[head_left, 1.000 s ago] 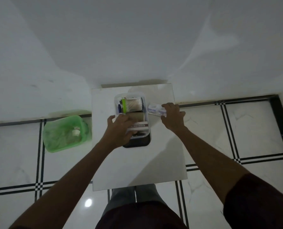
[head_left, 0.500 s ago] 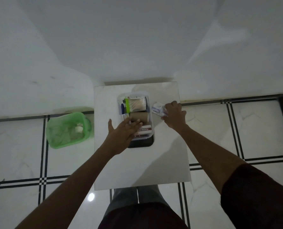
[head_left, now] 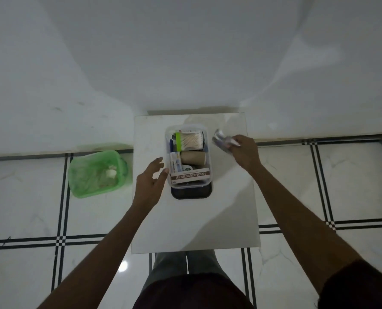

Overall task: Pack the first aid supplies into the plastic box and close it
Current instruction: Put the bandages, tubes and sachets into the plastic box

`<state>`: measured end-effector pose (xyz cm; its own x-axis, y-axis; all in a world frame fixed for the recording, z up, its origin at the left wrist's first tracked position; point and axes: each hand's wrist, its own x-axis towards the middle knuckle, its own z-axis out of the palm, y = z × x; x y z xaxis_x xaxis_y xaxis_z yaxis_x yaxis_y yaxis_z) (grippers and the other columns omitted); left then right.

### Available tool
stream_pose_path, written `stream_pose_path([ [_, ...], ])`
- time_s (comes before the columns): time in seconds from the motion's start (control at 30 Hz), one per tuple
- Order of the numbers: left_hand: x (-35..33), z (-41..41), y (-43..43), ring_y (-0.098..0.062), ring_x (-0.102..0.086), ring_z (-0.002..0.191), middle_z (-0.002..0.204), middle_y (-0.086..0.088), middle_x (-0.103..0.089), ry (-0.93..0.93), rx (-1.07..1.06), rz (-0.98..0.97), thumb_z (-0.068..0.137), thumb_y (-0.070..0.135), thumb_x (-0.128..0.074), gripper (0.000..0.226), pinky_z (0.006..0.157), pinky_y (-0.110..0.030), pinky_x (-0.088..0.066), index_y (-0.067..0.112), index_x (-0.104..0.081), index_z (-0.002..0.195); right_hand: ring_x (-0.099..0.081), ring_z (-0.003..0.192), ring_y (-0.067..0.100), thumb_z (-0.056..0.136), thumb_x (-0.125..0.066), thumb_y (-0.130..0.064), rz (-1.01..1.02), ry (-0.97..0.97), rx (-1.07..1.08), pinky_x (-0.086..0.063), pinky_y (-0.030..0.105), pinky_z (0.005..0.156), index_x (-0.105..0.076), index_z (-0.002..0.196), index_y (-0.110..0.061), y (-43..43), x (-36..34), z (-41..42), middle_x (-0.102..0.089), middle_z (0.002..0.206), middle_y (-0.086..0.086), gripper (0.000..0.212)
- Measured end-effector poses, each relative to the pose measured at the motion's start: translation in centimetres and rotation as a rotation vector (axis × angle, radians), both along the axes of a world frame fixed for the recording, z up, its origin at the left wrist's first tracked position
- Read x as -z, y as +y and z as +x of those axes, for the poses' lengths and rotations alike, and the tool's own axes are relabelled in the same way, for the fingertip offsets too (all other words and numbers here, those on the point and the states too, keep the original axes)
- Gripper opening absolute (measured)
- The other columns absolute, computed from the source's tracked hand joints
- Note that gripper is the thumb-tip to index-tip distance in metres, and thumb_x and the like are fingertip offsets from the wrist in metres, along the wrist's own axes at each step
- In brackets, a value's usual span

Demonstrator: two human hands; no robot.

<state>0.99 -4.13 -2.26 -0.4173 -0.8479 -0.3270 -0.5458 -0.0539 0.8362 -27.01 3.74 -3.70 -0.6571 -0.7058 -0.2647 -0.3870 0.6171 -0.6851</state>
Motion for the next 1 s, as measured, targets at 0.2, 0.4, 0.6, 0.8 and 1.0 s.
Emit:
stream_pose_path([
  [0.2, 0.1, 0.1, -1.3, -0.028, -0.068, 0.094, 0.100, -0.002, -0.072, 0.001, 0.026, 0.184, 0.091, 0.026, -0.060, 0.016, 0.082, -0.049, -0.057, 0.033, -0.064, 0.105, -0.060, 0.082, 0.006, 0.085, -0.067, -0.007, -0.249, -0.161, -0.109, -0.044, 0.011, 0.069, -0.067, 0.106, -0.012, -1.6, -5.9, 2.9, -0.066, 0.097, -0.004, 0.022],
  [0.4, -0.4, -0.6, -1.5, -0.025, -0.070, 0.091, 0.100, -0.010, -0.071, 0.039, -0.007, 0.255, 0.092, 0.018, -0.059, 0.021, 0.073, -0.040, -0.061, 0.013, -0.066, 0.111, -0.061, 0.086, 0.010, 0.086, -0.061, -0.007, -0.153, -0.211, -0.291, -0.047, 0.007, 0.073, -0.068, 0.107, -0.014, -3.9, -6.1, 6.5, -0.069, 0.109, 0.003, 0.023],
  [0.6, -0.6, -0.9, -1.7, -0.027, -0.069, 0.090, 0.104, -0.014, -0.068, 0.034, -0.032, 0.268, 0.090, 0.013, -0.060, 0.018, 0.071, -0.044, -0.061, 0.008, -0.064, 0.107, -0.057, 0.102, 0.024, 0.094, -0.053, -0.024, 0.129, 0.110, -0.297, -0.031, 0.036, 0.082, -0.066, 0.107, -0.023, -4.4, -2.9, 8.9, -0.067, 0.111, 0.003, 0.018],
  [0.8, -0.7, -1.4, -1.8, -0.029, -0.068, 0.091, 0.105, -0.015, -0.067, 0.005, -0.041, 0.259, 0.089, 0.012, -0.060, 0.019, 0.071, -0.048, -0.060, 0.007, -0.060, 0.107, -0.051, 0.095, 0.029, 0.075, -0.077, -0.027, 0.088, 0.497, -0.201, -0.043, 0.041, 0.073, -0.064, 0.095, -0.013, -2.8, -1.3, 10.3, -0.056, 0.105, 0.011, 0.027],
  [1.0, -0.8, -2.3, -1.8, -0.033, -0.067, 0.095, 0.110, -0.018, -0.065, -0.044, 0.030, 0.261, 0.092, 0.011, -0.052, 0.030, 0.069, -0.051, -0.060, 0.008, -0.054, 0.122, -0.050, 0.092, 0.023, 0.077, -0.075, -0.035, -0.020, 0.447, -0.099, -0.036, 0.035, 0.072, -0.068, 0.083, -0.021, -2.2, -1.4, 10.4, -0.056, 0.099, 0.006, 0.017],
])
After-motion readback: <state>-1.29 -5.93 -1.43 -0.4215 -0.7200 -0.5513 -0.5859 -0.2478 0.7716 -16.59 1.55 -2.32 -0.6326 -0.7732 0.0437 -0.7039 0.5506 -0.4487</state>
